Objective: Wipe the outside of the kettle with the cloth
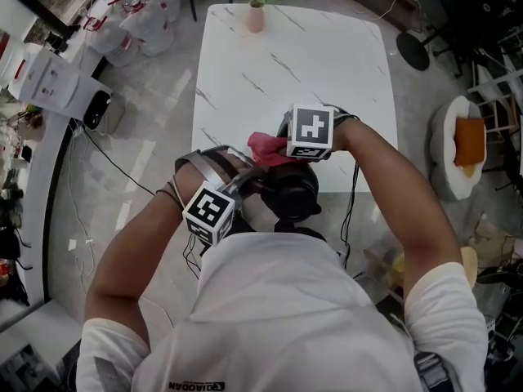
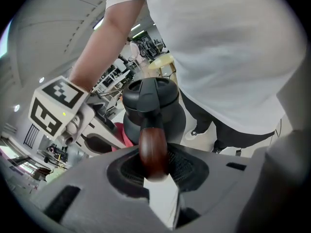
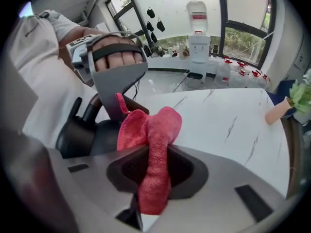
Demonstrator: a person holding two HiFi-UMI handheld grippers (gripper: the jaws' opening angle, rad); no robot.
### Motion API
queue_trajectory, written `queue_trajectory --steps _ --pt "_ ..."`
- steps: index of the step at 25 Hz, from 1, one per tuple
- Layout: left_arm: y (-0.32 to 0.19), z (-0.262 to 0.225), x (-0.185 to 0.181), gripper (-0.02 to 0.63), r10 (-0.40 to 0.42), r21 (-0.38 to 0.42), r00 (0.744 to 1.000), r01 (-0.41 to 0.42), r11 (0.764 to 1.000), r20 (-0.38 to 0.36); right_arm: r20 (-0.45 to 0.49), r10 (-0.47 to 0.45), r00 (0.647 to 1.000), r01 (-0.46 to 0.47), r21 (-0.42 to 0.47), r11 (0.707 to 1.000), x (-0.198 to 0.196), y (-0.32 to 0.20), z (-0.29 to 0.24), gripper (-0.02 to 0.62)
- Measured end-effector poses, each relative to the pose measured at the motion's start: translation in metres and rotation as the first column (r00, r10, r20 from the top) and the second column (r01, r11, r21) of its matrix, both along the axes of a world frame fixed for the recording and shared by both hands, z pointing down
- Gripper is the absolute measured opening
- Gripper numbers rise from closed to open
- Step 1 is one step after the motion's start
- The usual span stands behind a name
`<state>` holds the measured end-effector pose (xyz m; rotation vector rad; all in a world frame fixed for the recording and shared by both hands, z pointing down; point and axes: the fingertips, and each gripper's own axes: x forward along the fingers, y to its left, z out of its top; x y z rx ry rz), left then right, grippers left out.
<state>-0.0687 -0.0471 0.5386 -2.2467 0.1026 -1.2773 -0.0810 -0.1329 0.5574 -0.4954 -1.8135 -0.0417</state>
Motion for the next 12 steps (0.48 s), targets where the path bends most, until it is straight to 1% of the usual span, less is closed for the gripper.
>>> queue_trajectory --steps 6,9,12 --pt "0.000 0.000 0.000 0.103 0.005 0.005 1.000 -0.005 1.000 0.011 -0.046 -0.025 0.999 0.027 0.049 0.998 -0.006 -0.014 0.034 0.097" --pt "0.001 0.000 0.001 0.103 0.010 -0.004 1.000 -0.010 1.000 0.014 -0.031 -0.032 0.999 0.033 0.049 0.998 -0.013 -0.018 0.047 0.097" --pt "0.001 0.000 0.001 0.103 0.010 -0.002 1.000 -0.010 1.000 0.014 -0.062 -0.016 0.998 0.020 0.064 0.998 -0.010 -0.025 0.058 0.097"
